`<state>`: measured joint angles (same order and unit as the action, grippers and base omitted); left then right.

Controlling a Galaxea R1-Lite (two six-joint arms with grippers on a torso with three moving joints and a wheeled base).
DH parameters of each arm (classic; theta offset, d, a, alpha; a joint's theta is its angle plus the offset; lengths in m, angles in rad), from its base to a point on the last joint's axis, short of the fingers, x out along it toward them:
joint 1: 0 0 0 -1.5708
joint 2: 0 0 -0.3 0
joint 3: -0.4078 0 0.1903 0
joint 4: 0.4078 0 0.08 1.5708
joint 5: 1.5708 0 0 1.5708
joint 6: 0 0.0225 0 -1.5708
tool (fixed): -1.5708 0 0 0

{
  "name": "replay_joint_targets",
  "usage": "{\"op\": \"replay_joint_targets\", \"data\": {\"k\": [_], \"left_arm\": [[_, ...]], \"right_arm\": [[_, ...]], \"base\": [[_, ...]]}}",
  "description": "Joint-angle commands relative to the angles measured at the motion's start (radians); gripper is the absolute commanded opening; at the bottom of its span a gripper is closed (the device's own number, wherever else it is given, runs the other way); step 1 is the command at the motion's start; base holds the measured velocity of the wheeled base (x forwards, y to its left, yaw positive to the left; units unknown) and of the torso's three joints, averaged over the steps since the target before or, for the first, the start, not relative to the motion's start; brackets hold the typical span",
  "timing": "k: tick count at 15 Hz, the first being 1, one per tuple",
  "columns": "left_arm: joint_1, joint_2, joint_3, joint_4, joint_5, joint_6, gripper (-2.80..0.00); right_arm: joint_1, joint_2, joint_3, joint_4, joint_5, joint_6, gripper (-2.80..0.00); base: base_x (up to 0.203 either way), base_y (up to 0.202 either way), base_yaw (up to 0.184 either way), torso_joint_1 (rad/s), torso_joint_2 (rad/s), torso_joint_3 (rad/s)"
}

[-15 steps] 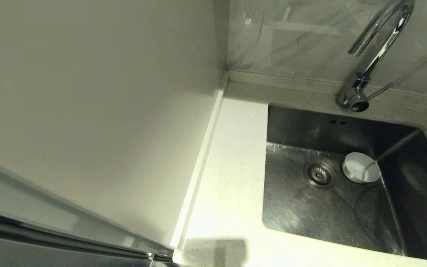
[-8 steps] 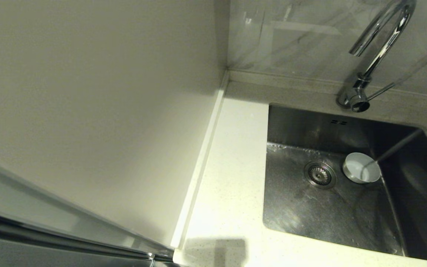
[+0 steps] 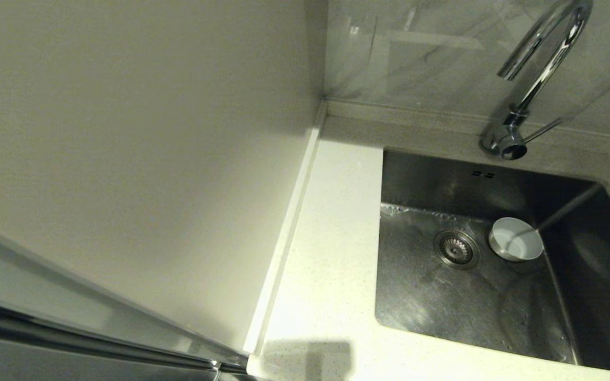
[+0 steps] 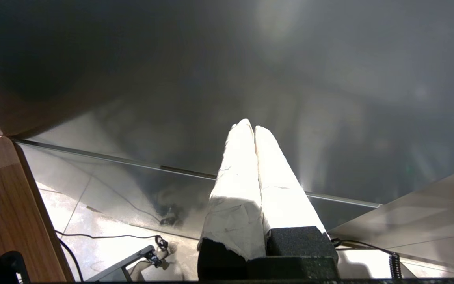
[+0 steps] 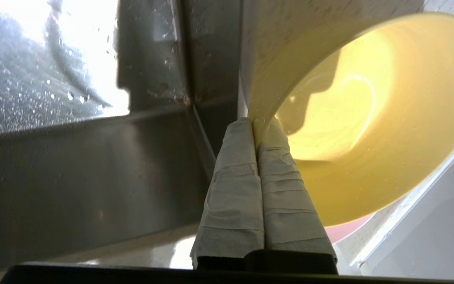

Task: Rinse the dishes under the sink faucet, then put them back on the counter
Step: Put a bowl into the sink

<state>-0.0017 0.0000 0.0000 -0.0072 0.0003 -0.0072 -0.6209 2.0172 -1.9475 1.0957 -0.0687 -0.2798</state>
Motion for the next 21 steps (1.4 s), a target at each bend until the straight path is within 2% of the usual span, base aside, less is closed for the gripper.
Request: {"op": "replay_joint_targets", "data": {"k": [1, 3, 5, 7, 9, 11, 13, 17, 21], "left_arm": [[0.000, 0.000, 0.003, 0.000, 0.000, 0.000, -2.80], [0.000, 0.000, 0.003, 0.000, 0.000, 0.000, -2.80], [0.000, 0.000, 0.003, 0.000, 0.000, 0.000, -2.80], [0.000, 0.000, 0.003, 0.000, 0.000, 0.000, -2.80], [0.000, 0.000, 0.003, 0.000, 0.000, 0.000, -2.80], [0.000, 0.000, 0.003, 0.000, 0.000, 0.000, -2.80], [0.000, 0.000, 0.003, 0.000, 0.000, 0.000, -2.80], [0.000, 0.000, 0.003, 0.000, 0.000, 0.000, -2.80], [0.000, 0.000, 0.003, 0.000, 0.000, 0.000, -2.80]], "right_arm": [[0.000, -0.038, 0.026, 0.007, 0.002, -0.004, -2.80], [0.011, -0.080, 0.025, 0.018, 0.015, -0.007, -2.80], [0.045, -0.158, 0.030, 0.092, 0.077, -0.032, -2.80], [0.114, -0.239, 0.058, 0.226, 0.155, -0.153, -2.80], [0.195, -0.304, 0.181, 0.258, 0.191, -0.214, -2.80], [0.265, -0.358, 0.327, 0.197, 0.201, -0.266, -2.80], [0.309, -0.392, 0.509, -0.009, 0.202, -0.301, -2.80], [0.354, -0.400, 0.884, -0.611, 0.187, -0.326, -2.80], [0.363, -0.258, 1.034, -1.006, 0.180, -0.371, -2.80]], "base": [[0.000, 0.000, 0.000, 0.000, 0.00, 0.000], [0.000, 0.000, 0.000, 0.000, 0.00, 0.000], [0.000, 0.000, 0.000, 0.000, 0.00, 0.000], [0.000, 0.000, 0.000, 0.000, 0.00, 0.000], [0.000, 0.000, 0.000, 0.000, 0.00, 0.000], [0.000, 0.000, 0.000, 0.000, 0.00, 0.000], [0.000, 0.000, 0.000, 0.000, 0.00, 0.000], [0.000, 0.000, 0.000, 0.000, 0.00, 0.000], [0.000, 0.000, 0.000, 0.000, 0.00, 0.000]]}}
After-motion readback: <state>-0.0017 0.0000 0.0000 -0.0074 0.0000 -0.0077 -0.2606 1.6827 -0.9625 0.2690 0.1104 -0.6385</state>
